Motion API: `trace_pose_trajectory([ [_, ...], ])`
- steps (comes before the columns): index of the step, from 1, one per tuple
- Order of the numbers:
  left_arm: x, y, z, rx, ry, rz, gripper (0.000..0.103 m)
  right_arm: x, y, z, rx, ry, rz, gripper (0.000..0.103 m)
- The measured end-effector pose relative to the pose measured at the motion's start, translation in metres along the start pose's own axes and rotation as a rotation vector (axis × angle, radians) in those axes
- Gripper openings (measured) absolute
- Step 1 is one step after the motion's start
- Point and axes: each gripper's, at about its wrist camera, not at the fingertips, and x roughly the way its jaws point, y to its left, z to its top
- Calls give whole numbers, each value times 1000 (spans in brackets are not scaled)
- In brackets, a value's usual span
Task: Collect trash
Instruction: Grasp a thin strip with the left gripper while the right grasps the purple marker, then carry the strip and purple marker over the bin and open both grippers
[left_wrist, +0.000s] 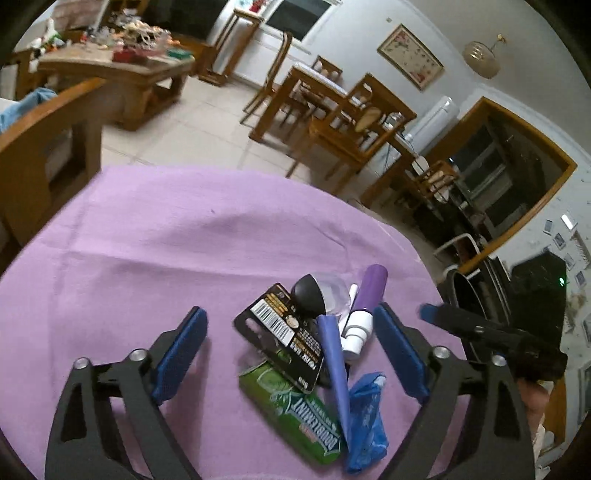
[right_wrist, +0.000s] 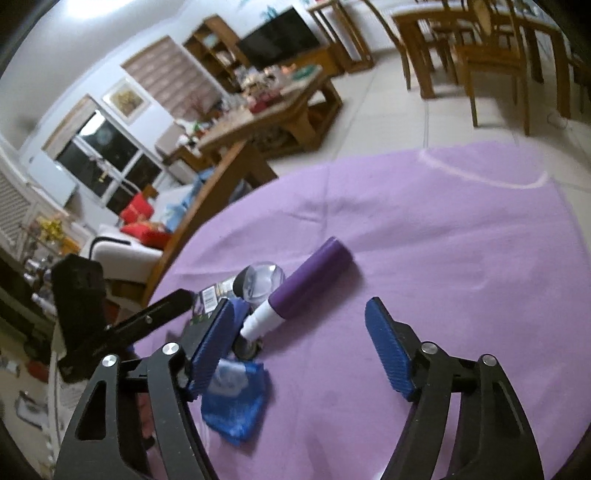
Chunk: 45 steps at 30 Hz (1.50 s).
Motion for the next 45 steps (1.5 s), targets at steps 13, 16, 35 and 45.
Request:
trace_pose_trajectory([
  [13,6,13,-6,-22,-23,-38,12,72,25,27,-57,35,-121,43],
  [16,3,8,-10,22,-32,-8,11,75,33,24,-137,12,-145,26],
  [35,-65,-25,-27,88,-281,10,4,-104,20,-24,-218,-463,-73,26],
  [45,-50,-111,-21,218,-267,-59,4,-214,-58,-59,-124,-650,-141,26],
])
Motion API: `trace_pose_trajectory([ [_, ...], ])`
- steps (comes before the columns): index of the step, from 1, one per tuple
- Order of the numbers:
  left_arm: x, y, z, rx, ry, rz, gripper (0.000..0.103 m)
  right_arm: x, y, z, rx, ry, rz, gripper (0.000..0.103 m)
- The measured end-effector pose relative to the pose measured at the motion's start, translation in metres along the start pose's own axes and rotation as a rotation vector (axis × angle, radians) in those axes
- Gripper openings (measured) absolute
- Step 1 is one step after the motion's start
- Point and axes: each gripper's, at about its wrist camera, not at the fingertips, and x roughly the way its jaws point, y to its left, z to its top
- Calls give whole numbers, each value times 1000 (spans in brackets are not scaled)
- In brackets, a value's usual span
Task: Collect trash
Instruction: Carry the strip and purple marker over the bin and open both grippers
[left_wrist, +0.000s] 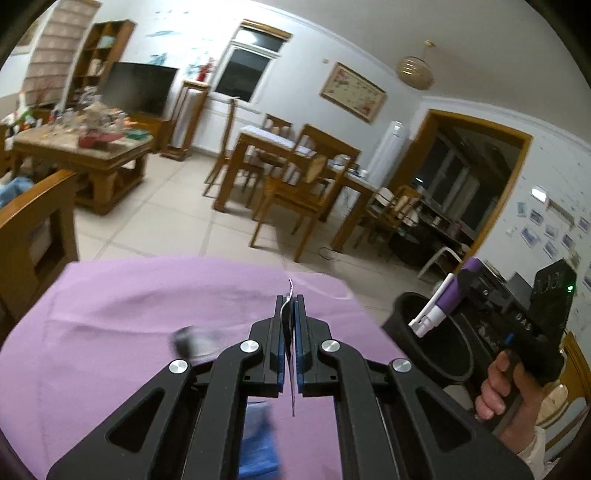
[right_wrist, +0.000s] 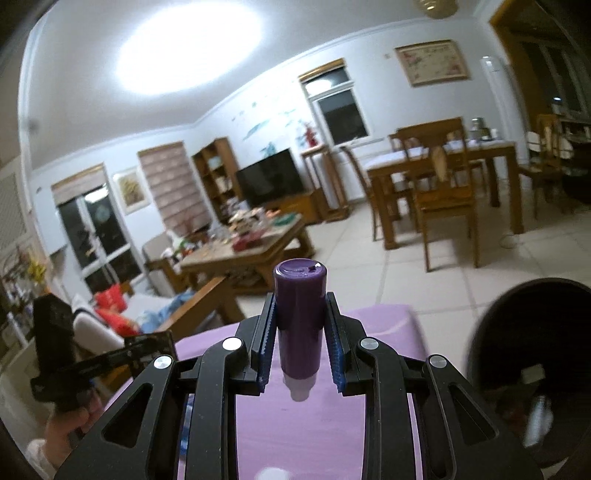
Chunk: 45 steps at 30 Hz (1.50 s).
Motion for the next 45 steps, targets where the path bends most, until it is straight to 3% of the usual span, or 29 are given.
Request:
trace_pose_trajectory([
  [11,70,-119,-3,121,65,-179,4,-106,-135,8,131,-131,-174,26],
  [21,135,-207,-35,210,163,-304,5,-158,-233,-18,204,-145,-294,26],
  [33,184,-232,-76,234,278,-309,5,-140,-267,-49,268,-100,-324,26],
  [45,203,-253,-79,260,298,-303,5,-110,-268,-53,293,-73,-337,26],
])
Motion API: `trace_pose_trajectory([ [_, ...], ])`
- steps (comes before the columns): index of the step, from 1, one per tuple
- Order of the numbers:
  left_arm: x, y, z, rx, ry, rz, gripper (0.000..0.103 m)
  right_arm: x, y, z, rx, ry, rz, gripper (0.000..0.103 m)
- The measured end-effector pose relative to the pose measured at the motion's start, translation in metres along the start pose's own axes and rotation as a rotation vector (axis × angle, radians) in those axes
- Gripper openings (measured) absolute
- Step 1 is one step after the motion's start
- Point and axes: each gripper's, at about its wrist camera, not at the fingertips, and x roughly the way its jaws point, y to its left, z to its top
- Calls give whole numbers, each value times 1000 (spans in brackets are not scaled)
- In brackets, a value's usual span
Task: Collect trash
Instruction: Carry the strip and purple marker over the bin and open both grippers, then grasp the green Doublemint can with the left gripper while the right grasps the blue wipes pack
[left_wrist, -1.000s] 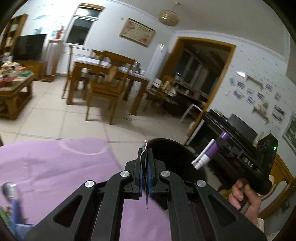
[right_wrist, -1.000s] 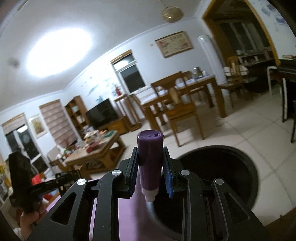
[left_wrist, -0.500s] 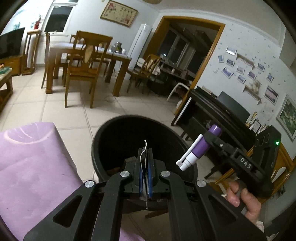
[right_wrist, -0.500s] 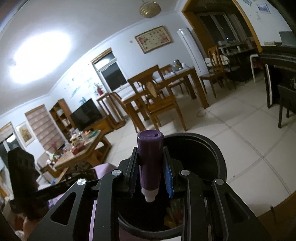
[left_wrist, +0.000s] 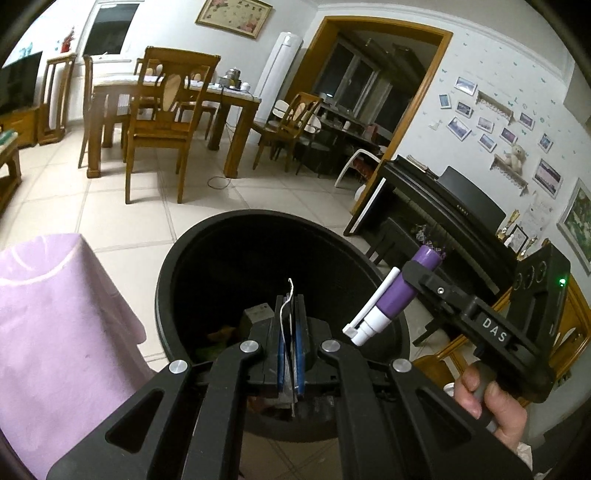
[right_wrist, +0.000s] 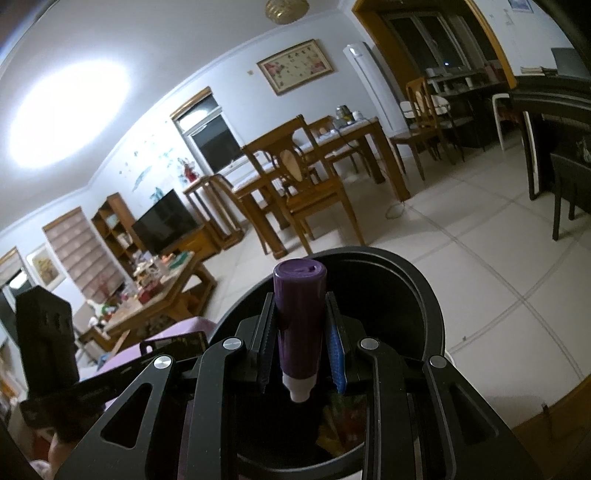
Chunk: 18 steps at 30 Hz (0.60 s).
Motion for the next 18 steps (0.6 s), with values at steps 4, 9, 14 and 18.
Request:
trace_pose_trajectory([
  [4,3,-9,10,37,-11,6,9,8,-2,2,18,17,5,46],
  [9,-6,-11,11,55,-44,57,90,5,4,5,46,-15,18,87],
  [14,-34,-8,5,86,-131,119,98,8,11,-1,48,16,47,96],
  [18,-54,1,2,68,-135,144,98,12,20,-2,42,62,50,98],
])
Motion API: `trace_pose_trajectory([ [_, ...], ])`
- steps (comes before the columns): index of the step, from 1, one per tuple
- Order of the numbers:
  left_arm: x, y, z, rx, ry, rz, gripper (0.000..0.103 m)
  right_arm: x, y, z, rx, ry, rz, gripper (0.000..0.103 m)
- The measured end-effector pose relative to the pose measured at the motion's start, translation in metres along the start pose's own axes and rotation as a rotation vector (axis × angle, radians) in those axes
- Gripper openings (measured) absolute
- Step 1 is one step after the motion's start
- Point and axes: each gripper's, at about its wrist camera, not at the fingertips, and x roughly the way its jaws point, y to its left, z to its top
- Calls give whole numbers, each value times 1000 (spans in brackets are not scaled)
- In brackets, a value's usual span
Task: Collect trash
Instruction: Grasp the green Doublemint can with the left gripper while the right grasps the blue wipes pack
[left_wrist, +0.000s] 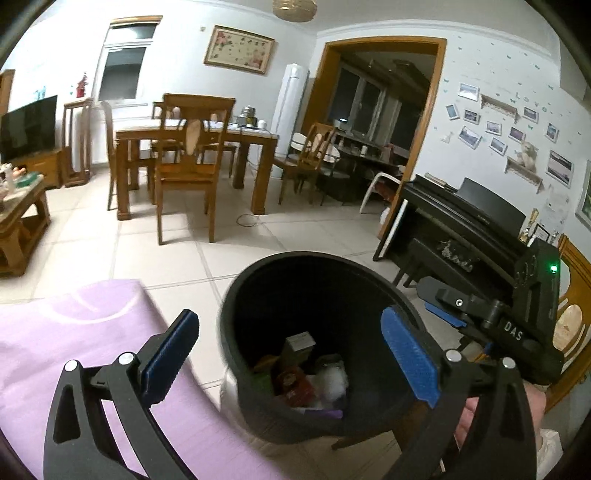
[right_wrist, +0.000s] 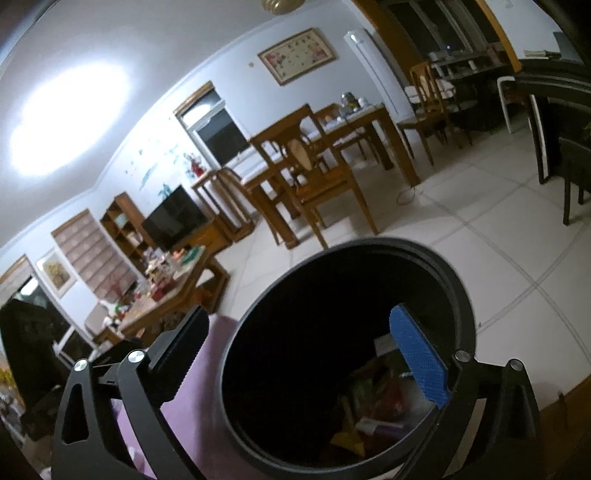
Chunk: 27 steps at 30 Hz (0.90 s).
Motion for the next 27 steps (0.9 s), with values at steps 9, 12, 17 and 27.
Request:
trace_pose_trajectory([
  [9,-77,72,-16,-111,-19,135,98,17,61,-17,-88,117,64,98],
  [12,-113,109,-27,-179,-26,193,98,24,96,-30,-153,172,100,98],
  [17,-165,171,-60,-284,-15,358,98,39,171,-67,-274,295,192,97],
  [27,-200,249,-115,-409,117,476,64,61,321,-154,-503,503,334,79],
])
